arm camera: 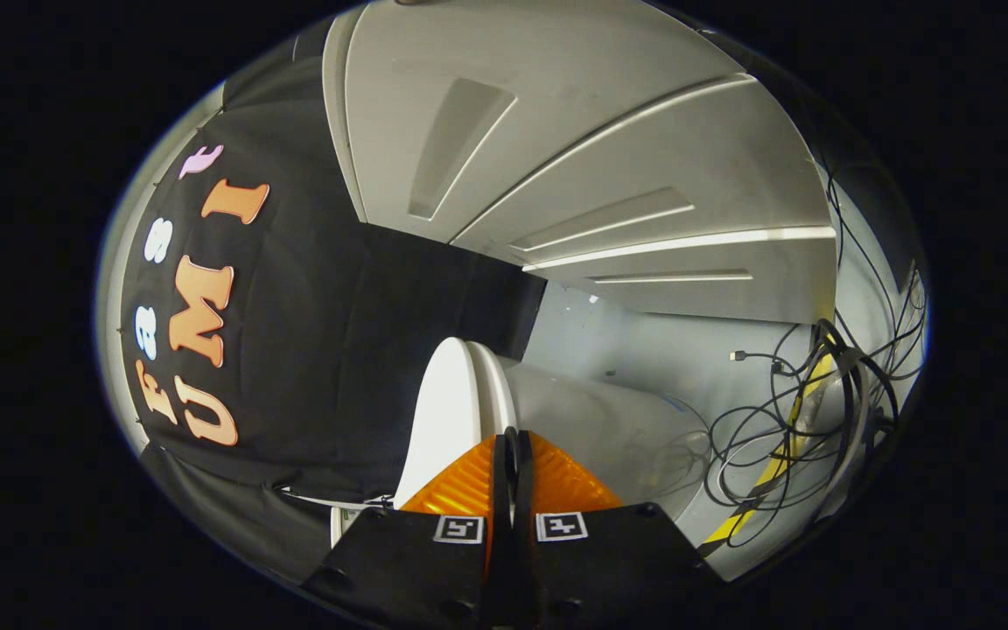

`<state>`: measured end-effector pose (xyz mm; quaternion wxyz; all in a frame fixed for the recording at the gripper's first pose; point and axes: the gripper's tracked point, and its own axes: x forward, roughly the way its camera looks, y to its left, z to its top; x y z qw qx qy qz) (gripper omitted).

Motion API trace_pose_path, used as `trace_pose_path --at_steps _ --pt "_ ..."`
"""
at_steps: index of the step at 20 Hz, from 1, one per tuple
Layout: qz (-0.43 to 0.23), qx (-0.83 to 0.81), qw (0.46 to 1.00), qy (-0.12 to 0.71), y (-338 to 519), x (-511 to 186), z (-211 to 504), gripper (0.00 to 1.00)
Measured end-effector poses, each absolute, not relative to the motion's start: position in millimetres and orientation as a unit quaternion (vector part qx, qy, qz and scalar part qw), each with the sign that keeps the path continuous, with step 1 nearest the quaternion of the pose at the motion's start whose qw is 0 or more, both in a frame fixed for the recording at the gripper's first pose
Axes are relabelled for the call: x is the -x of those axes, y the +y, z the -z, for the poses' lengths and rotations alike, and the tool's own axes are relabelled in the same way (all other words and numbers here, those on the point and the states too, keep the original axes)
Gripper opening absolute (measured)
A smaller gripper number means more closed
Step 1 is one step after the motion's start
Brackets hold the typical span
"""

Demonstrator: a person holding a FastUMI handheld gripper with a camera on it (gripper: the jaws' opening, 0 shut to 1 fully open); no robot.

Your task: Open the toilet lid.

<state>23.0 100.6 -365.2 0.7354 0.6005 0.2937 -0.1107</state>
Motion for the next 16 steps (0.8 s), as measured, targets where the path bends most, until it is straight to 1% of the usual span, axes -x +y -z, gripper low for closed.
trace_pose_path --at_steps 11,16 --pt "0.114 -0.592 0.741 0.295 99.6 -24.1 363.7 0.08" --pt "0.113 -0.583 0.748 0.298 100.1 -28.0 352.4 0.08"
